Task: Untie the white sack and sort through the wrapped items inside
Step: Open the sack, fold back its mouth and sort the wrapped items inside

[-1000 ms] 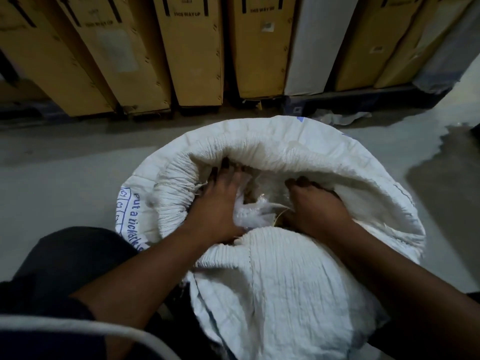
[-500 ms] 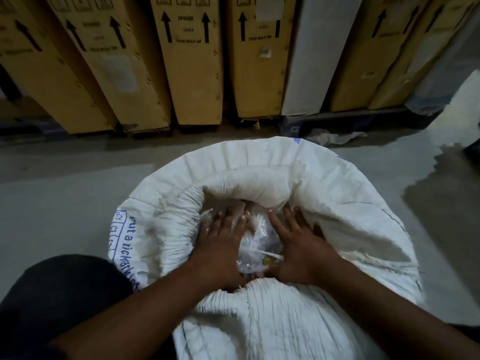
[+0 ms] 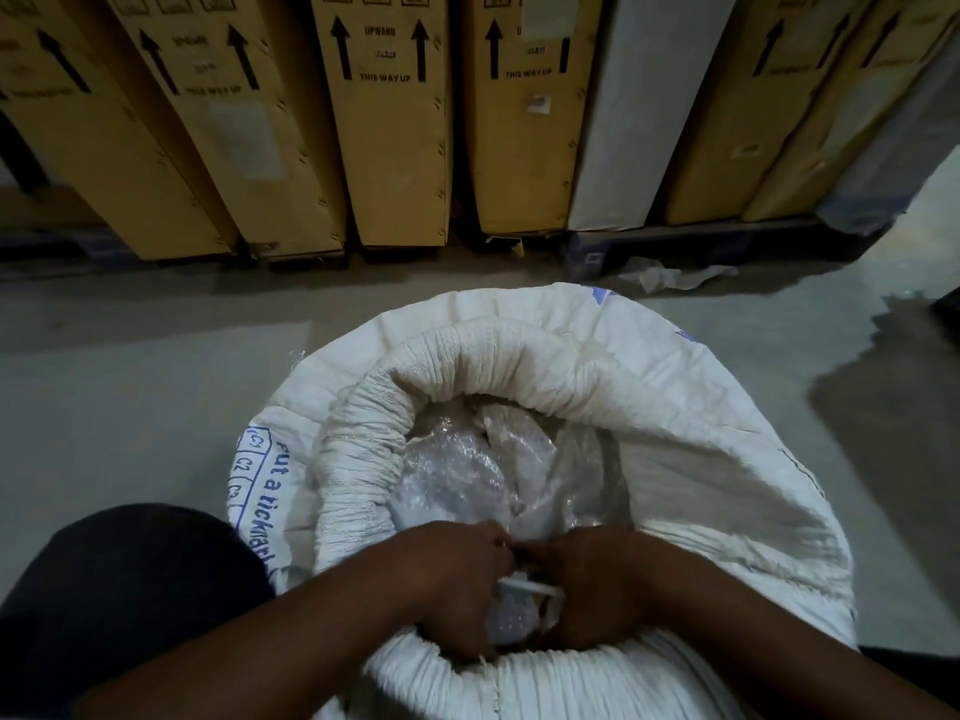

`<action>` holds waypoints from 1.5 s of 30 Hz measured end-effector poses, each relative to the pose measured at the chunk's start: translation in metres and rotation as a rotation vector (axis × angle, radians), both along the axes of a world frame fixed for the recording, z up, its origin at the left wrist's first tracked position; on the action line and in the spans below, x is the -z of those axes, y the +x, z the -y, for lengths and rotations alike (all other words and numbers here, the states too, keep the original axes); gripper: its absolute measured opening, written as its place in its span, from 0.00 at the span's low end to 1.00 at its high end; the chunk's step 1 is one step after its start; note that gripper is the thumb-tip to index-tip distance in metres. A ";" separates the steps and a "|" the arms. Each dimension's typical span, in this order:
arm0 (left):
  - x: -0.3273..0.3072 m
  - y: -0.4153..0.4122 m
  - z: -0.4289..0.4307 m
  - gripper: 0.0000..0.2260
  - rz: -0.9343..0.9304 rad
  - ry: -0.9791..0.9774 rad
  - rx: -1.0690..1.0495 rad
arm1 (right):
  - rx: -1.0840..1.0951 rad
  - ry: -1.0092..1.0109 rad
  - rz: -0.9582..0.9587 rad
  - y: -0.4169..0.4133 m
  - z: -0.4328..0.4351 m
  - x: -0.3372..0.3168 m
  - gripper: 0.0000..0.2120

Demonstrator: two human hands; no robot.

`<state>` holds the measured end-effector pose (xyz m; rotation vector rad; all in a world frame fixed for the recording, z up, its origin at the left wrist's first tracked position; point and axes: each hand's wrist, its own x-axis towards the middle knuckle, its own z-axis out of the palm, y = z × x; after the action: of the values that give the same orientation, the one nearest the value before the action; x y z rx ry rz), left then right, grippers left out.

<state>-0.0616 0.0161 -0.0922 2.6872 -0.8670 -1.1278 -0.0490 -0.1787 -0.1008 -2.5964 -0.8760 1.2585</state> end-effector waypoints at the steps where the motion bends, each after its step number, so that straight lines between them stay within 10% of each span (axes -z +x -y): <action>1: -0.007 0.005 -0.003 0.28 -0.032 -0.068 -0.049 | -0.004 0.007 -0.020 0.005 0.002 -0.004 0.41; 6: -0.016 0.049 -0.017 0.07 0.184 -0.586 -0.545 | 0.411 0.359 0.328 0.043 0.021 -0.030 0.23; 9: 0.008 0.063 -0.019 0.13 0.507 -0.539 -0.772 | 0.618 0.410 0.654 0.055 0.026 -0.021 0.26; 15: 0.040 0.054 -0.010 0.54 0.140 -0.211 -0.594 | 0.480 0.233 0.163 0.050 -0.001 0.011 0.51; 25: 0.026 0.032 -0.009 0.54 0.002 0.125 -0.096 | 0.023 -0.070 0.017 0.037 -0.011 0.021 0.24; 45: 0.001 0.064 -0.018 0.05 0.347 -0.202 -0.390 | 0.426 0.330 0.314 0.054 0.016 -0.001 0.18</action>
<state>0.0029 0.0338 -0.0931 2.7488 -0.4267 -0.4768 0.0045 -0.1951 -0.1003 -2.5496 -0.4731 0.5564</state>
